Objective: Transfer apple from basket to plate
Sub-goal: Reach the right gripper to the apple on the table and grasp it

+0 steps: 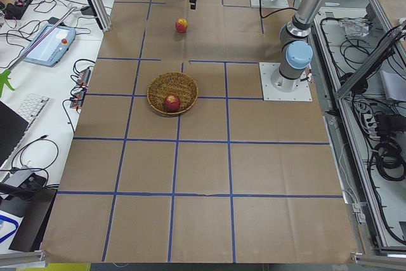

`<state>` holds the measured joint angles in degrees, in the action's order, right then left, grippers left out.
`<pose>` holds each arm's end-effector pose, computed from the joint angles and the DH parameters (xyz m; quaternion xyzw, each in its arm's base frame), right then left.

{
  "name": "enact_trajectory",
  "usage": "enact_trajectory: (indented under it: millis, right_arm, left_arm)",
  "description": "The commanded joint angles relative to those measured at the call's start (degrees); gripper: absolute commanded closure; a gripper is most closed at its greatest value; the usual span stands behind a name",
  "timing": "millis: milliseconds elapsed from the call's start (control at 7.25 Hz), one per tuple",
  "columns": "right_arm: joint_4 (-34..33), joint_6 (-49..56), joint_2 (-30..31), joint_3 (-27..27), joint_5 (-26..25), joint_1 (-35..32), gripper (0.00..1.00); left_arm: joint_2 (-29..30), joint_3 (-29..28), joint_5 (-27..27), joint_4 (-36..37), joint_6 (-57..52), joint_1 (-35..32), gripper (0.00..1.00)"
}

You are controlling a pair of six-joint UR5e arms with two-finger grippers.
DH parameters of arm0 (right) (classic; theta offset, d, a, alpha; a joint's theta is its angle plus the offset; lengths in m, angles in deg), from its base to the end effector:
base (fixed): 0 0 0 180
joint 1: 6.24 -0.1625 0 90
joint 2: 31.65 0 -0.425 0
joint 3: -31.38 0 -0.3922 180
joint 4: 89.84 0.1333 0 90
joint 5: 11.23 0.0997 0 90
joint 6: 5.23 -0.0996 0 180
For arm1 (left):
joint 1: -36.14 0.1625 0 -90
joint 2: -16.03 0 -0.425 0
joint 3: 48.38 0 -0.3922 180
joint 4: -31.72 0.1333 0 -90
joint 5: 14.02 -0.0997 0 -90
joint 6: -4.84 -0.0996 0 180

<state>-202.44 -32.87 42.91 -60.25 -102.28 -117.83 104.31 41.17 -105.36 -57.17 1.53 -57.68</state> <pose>0.3419 -0.5066 0.3675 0.0531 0.9974 -0.0477 0.0118 -0.1630 -0.4746 0.5085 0.0618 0.9976 -0.0287 0.0116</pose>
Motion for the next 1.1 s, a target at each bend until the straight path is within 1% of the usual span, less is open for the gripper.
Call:
enact_trajectory:
  millis: [0,138,276,414,690,828,966]
  right_arm:
    - [-6.72,-1.89,-6.67,-0.39,-0.18,-1.71,0.0]
    - [-9.19,-1.72,-9.75,-0.48,-3.75,-1.97,0.0]
    - [-9.48,-1.28,-11.78,-0.66,-5.18,-1.89,0.0]
    - [-9.57,-1.45,-13.19,-0.49,-5.19,-1.88,0.0]
    - [-17.71,-1.54,-17.05,-0.57,-4.84,-1.88,0.0]
    - [-19.66,-1.71,-18.29,-0.57,-4.67,-2.06,0.0]
    - [-19.94,-1.28,-19.0,-0.75,-4.67,-2.5,0.0]
  left_arm:
    - [-0.29,1.14,2.57,0.57,2.0,-0.05,0.01]
    - [-0.73,1.76,2.39,0.57,1.82,-0.04,0.01]
    - [-0.65,1.77,2.39,0.57,1.56,0.13,0.01]
    - [-0.74,1.68,2.22,0.57,1.56,0.13,0.01]
    - [-0.56,0.9,2.22,0.57,1.56,0.22,0.01]
    - [-0.56,0.8,2.22,0.48,1.56,0.4,0.01]
    - [-0.56,0.89,2.22,0.22,1.56,0.49,0.01]
